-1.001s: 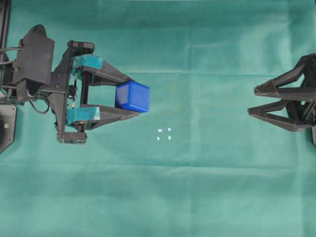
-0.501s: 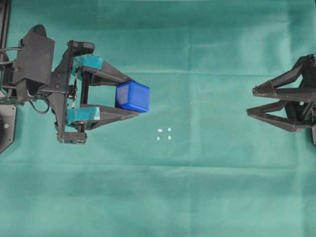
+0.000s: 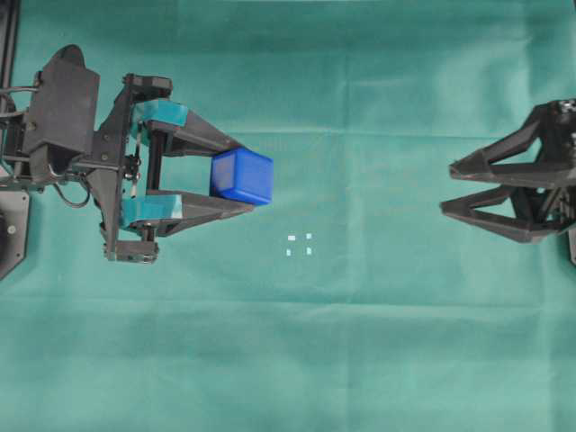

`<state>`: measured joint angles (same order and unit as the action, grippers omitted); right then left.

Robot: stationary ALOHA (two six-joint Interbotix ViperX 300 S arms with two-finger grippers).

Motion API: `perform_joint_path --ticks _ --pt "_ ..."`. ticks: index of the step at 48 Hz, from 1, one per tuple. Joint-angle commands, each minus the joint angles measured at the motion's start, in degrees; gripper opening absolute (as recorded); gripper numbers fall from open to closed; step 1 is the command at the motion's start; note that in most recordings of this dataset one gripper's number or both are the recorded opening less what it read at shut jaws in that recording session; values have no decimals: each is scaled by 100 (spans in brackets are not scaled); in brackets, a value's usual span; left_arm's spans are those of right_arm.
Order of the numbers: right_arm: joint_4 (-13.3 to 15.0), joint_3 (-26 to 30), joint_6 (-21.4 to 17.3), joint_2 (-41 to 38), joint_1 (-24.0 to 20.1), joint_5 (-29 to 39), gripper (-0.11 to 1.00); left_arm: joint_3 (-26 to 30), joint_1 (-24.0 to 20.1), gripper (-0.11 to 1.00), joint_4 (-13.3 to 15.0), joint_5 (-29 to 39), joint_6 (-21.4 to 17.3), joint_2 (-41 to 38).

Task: Handover the blue block to the right arm after grasping it with the left arm, then place it in the designated position.
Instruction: 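Move the open right gripper left toward the cube held by the left gripper, then close the right gripper on the cube's exposed side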

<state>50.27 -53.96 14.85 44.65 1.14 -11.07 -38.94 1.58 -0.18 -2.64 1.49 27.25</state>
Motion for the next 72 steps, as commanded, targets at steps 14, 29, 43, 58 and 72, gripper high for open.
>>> perform_joint_path --ticks 14,29,43,58,72 --pt "0 861 -18 -853 -9 -18 93 70 9 47 9 35 9 62" --pt "0 1740 -9 -1846 18 18 93 70 9 47 9 62 9 70" --pt "0 2452 -9 -2698 35 105 93 70 9 47 9 62 9 70" --pt "26 3103 26 -3340 44 88 93 88 9 47 9 62 9 35" --pt "70 3516 26 -3700 35 105 93 97 9 47 18 62 9 26"
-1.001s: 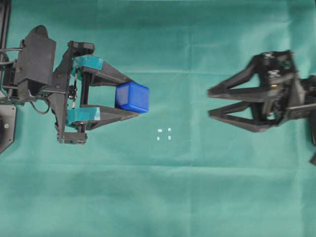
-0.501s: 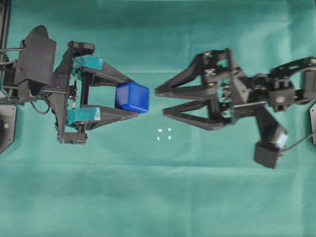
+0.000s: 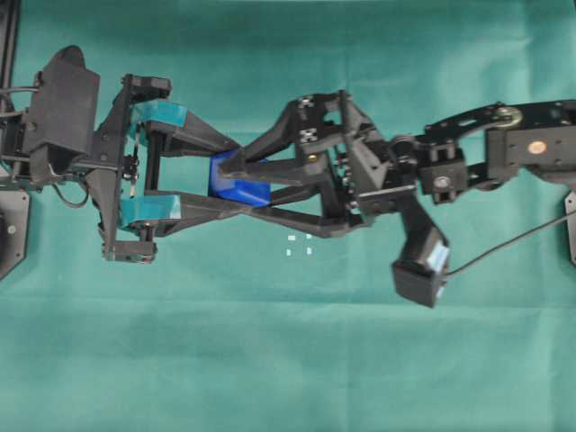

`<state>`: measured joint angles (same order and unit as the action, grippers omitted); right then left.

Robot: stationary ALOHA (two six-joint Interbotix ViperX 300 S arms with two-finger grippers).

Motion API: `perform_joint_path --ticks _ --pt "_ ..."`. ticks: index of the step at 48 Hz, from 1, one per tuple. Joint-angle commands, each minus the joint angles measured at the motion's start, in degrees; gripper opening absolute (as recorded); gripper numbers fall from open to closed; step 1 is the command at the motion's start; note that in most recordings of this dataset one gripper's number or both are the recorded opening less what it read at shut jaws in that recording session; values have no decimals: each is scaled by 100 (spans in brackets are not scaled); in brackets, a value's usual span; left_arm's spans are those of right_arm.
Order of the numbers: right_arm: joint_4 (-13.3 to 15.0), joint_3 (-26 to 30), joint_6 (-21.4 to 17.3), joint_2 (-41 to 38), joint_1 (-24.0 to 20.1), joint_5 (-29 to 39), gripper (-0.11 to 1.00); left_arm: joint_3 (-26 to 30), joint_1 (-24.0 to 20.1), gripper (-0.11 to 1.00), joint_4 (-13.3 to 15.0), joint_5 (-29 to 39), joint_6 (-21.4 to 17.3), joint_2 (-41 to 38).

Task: Handover the blue block to the right arm after grasping it with the left arm, then place it in the designated position.
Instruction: 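Close the right gripper on the cube's exposed side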

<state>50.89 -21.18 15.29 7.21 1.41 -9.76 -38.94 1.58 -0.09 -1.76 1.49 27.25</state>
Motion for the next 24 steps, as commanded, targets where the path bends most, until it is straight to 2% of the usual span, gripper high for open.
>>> perform_joint_path --ticks 1,24 --pt "9 255 -18 35 18 -18 93 97 9 47 9 -26 9 35" --pt "9 281 -26 9 9 -18 93 105 9 47 9 -26 18 26"
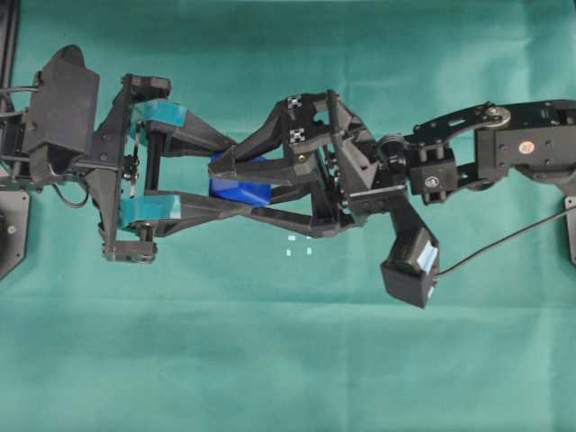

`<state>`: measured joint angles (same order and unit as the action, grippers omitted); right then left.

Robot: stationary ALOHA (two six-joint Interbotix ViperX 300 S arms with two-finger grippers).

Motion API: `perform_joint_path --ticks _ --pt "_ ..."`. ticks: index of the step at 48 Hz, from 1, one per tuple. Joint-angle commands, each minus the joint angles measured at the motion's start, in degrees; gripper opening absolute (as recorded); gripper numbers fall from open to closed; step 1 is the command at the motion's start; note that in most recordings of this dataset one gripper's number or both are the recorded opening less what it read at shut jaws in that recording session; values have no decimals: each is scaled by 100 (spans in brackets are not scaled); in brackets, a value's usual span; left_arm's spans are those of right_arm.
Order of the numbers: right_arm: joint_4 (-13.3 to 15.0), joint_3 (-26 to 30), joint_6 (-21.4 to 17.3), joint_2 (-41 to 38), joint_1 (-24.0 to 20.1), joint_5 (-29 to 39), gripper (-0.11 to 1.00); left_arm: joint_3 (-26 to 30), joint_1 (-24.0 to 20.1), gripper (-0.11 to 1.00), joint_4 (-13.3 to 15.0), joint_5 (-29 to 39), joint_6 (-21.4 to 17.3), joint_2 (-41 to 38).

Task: Handover the blue block to the right arm after grasping it with the left arm, then place it in the designated position.
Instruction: 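Close the right gripper on the cube's exposed side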

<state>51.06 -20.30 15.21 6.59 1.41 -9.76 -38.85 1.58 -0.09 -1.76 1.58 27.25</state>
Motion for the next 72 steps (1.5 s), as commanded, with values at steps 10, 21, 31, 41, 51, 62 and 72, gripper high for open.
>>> perform_joint_path --ticks 10,21,31,41,51,62,72 --pt "0 202 0 70 9 -9 93 97 9 47 9 -18 9 26" --pt "-9 193 -53 70 9 176 64 97 9 47 9 26 9 26" --pt "-9 193 -79 70 18 299 60 105 9 47 9 35 9 26" --pt "-18 193 -88 70 9 422 60 132 9 47 9 35 0 26" --pt "-26 193 -88 70 9 422 60 149 9 47 9 35 0 26" --pt "-26 193 -88 79 9 448 60 158 9 47 9 18 26 26" --pt "-26 185 -88 70 0 475 60 158 9 82 9 26 79 26"
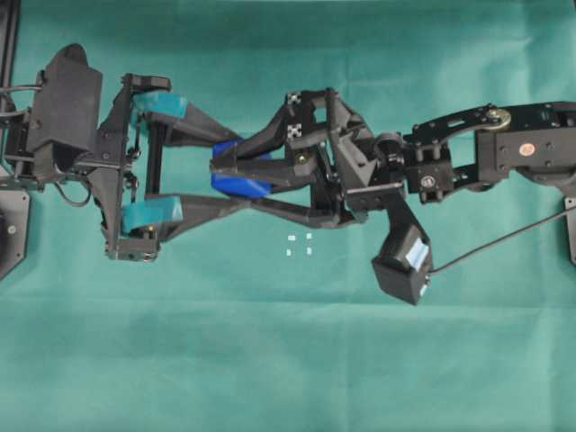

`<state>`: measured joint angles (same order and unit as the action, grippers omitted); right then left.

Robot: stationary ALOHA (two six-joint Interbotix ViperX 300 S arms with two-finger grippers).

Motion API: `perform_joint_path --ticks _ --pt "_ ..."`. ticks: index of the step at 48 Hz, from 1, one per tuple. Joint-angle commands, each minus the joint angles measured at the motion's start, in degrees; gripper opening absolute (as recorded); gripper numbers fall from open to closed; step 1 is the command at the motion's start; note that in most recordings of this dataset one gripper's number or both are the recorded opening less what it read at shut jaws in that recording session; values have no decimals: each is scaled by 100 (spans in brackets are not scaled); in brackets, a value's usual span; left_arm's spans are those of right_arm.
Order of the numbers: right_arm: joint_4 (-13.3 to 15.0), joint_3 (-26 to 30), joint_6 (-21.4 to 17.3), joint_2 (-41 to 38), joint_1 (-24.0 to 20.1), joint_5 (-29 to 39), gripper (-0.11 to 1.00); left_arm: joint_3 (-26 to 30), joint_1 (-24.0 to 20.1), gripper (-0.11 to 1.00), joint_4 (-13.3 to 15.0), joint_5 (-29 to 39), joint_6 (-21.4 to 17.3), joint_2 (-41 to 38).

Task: Handover the blue block to the right arm after grasping it with the left arm, then place it in the designated position.
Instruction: 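Close the right gripper on the cube's exposed side, then open the left gripper and pull the cube right with the right gripper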

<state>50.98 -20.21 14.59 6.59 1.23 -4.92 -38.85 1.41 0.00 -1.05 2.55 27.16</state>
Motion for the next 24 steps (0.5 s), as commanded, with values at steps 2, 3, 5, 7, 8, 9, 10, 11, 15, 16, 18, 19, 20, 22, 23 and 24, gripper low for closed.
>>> perform_joint_path --ticks 2,3,5,7,8,9,10,11,15,16,18,19,20,22,23,24 --pt "-18 176 -26 70 9 -9 60 158 26 92 0 -35 -18 35" --pt "-18 176 -26 79 9 0 60 158 26 95 0 -35 -18 35" --pt "-18 167 -26 79 9 -9 60 158 26 99 0 -35 -18 44" --pt "-18 167 -26 79 9 -9 60 149 26 100 9 -26 -18 53" --pt "-18 158 -26 88 9 -9 60 149 26 99 9 -26 -18 62" --pt "-18 149 -26 97 9 -9 60 141 26 99 9 -26 -18 70" --pt "-18 132 -26 105 9 -9 60 132 26 99 9 -26 -18 79" --pt "-18 123 -26 114 0 0 60 132 26 99 9 -26 -18 79" --pt "-18 26 -26 211 0 -9 60 105 26 99 9 -26 -18 132" --pt "-18 -9 -26 237 0 0 60 97 18 99 9 -18 -9 132" --pt "-18 -62 -26 290 0 -9 60 79 9 99 9 -26 -9 167" --pt "-18 -97 -26 325 0 0 60 70 0 99 9 -26 -9 167" --pt "-18 -132 -26 352 0 -9 60 62 0 99 0 -18 -9 185" --pt "-18 -211 -26 422 0 -9 58 53 -18 99 9 -18 -9 202" --pt "-26 -246 -26 457 0 0 58 44 -26 99 9 -9 -9 202" --pt "-18 -308 -26 519 0 0 57 44 -26 99 0 0 -9 211"
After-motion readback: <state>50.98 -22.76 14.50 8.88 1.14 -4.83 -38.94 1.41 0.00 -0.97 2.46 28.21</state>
